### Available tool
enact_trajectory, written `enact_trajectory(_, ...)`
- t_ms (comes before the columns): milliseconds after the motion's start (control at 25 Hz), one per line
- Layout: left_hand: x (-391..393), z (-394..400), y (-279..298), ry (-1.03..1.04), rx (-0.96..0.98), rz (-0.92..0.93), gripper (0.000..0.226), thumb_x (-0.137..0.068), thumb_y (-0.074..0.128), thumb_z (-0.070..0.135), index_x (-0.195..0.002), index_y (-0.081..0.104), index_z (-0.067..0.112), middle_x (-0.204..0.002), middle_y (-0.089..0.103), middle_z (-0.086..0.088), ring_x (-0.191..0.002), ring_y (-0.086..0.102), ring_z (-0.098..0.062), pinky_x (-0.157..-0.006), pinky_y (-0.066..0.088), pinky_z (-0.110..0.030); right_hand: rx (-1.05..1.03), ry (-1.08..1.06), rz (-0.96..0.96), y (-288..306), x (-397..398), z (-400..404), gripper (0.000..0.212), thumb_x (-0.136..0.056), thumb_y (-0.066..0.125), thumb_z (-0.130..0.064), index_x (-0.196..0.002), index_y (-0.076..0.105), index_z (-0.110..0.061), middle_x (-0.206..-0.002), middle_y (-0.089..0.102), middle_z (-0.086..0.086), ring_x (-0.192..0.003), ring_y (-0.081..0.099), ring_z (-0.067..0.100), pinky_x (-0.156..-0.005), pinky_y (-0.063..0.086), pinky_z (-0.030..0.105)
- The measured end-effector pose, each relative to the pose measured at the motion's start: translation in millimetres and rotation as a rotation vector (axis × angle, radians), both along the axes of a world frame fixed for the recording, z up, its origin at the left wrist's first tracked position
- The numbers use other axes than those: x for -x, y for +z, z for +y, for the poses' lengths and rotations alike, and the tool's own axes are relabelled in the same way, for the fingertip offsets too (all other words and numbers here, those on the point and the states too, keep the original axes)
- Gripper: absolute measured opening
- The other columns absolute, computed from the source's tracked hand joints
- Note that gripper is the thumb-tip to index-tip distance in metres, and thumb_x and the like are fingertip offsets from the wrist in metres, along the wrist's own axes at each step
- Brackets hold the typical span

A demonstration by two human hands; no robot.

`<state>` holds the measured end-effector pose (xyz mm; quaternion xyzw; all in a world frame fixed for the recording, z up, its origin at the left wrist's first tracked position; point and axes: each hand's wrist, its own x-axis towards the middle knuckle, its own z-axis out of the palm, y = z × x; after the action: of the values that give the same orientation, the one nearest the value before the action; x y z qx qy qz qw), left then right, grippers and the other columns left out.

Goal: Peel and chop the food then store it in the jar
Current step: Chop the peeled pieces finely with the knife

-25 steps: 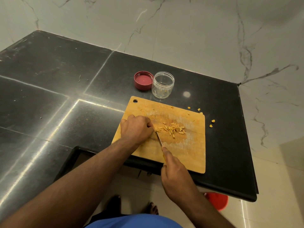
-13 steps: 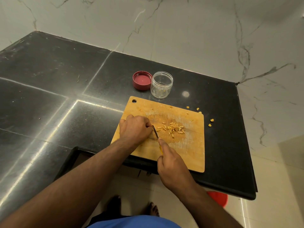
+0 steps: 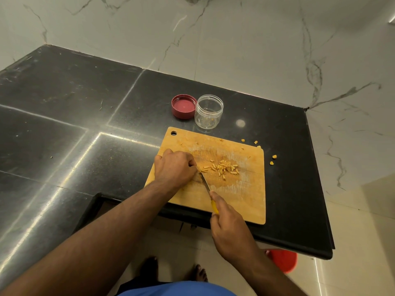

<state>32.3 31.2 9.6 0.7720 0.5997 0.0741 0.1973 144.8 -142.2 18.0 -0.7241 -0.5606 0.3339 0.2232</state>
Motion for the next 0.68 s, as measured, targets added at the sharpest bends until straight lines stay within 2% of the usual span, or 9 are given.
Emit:
enact_trajectory(120, 3.4, 2.4, -0.1, -0.031, 0.028, -0.014, 0.015, -0.093, 0.061, 0.04, -0.101, 0.074, 0.038, -0.102, 0.067, 0.017, -0.112, 0.046, -0.017, -0.09, 0.032, -0.042, -0.053, -0.049, -0.017, 1.4, -7.1, -3.7, 0.054, -0.103, 0.039, -0.02, -0.154, 0.025, -0.031, -0.142, 0.046, -0.008, -0.114, 0.048, 0.003, -0.093, 0.041, 0.018)
enact_trajectory(240, 10.0, 7.9, 1.1, -0.019, 0.039, -0.08, 0.021, -0.094, 0.059, 0.031, -0.107, 0.074, 0.038, -0.112, 0.068, 0.018, -0.114, 0.048, -0.016, -0.087, 0.035, -0.039, -0.075, -0.045, -0.01, -1.5, -8.0, 3.3, 0.053, -0.102, 0.04, -0.019, -0.154, 0.028, -0.029, -0.146, 0.045, -0.006, -0.122, 0.048, 0.007, -0.099, 0.041, 0.021)
enact_trajectory(320, 15.9, 12.8, 3.3, 0.005, 0.046, -0.13, 0.022, -0.094, 0.06, 0.025, -0.107, 0.075, 0.034, -0.115, 0.07, 0.015, -0.105, 0.054, -0.01, -0.082, 0.042, -0.032, -0.073, -0.014, 0.0, -3.9, -3.2, 9.7, 0.053, -0.103, 0.039, -0.018, -0.154, 0.028, -0.027, -0.15, 0.042, -0.005, -0.13, 0.043, 0.007, -0.106, 0.038, 0.021)
enact_trajectory(400, 22.0, 14.7, 4.2, 0.03, 0.053, -0.18, 0.022, -0.094, 0.061, 0.019, -0.108, 0.075, 0.028, -0.115, 0.071, 0.01, -0.093, 0.055, -0.005, -0.074, 0.045, -0.025, -0.071, 0.017, 0.002, -7.9, 2.9, 14.7, 0.054, -0.103, 0.039, -0.02, -0.154, 0.026, -0.028, -0.151, 0.041, -0.005, -0.132, 0.04, 0.005, -0.107, 0.035, 0.017)
enact_trajectory(520, 31.0, 14.0, -0.4, 0.076, 0.07, -0.256, 0.024, -0.094, 0.061, 0.014, -0.112, 0.074, 0.021, -0.118, 0.07, 0.002, -0.089, 0.056, -0.006, -0.067, 0.045, -0.02, -0.06, 0.039, -0.013, -14.0, 6.1, 18.1, 0.054, -0.103, 0.038, -0.02, -0.155, 0.024, -0.029, -0.152, 0.04, -0.005, -0.134, 0.039, 0.006, -0.106, 0.031, 0.014)
enact_trajectory(680, 38.8, 12.7, -5.3, 0.065, 0.089, -0.307, 0.024, -0.097, 0.06, 0.018, -0.118, 0.071, 0.018, -0.118, 0.07, 0.001, -0.094, 0.055, -0.006, -0.073, 0.042, -0.021, -0.06, -0.053, -0.027, -16.1, -8.4, 11.4, 0.055, -0.102, 0.039, -0.017, -0.155, 0.026, -0.028, -0.151, 0.041, -0.002, -0.127, 0.047, 0.011, -0.102, 0.041, 0.021)
